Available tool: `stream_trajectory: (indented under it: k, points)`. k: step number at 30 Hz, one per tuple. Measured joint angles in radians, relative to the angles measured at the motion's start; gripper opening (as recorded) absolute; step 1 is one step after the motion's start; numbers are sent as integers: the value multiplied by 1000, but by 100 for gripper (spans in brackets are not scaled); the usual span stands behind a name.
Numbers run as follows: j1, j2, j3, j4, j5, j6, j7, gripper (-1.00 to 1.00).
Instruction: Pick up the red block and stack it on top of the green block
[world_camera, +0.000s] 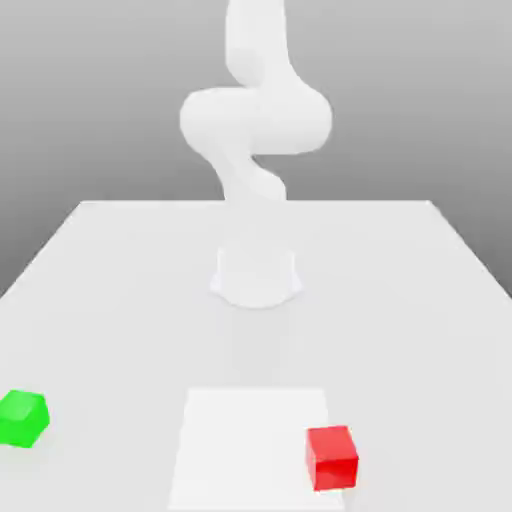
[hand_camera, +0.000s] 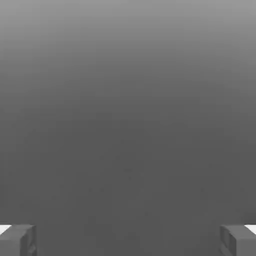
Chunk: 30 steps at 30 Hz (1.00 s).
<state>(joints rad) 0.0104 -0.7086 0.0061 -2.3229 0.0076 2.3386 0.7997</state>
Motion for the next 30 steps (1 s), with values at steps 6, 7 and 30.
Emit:
stream_trajectory:
  k: [6, 7, 30]
  points:
    - [23, 224, 22, -56, 16, 94, 2, 0]
    - [26, 260, 26, -65, 17, 110, 3, 0]
    - [114, 1052, 53, -192, -77, 519, 106, -100]
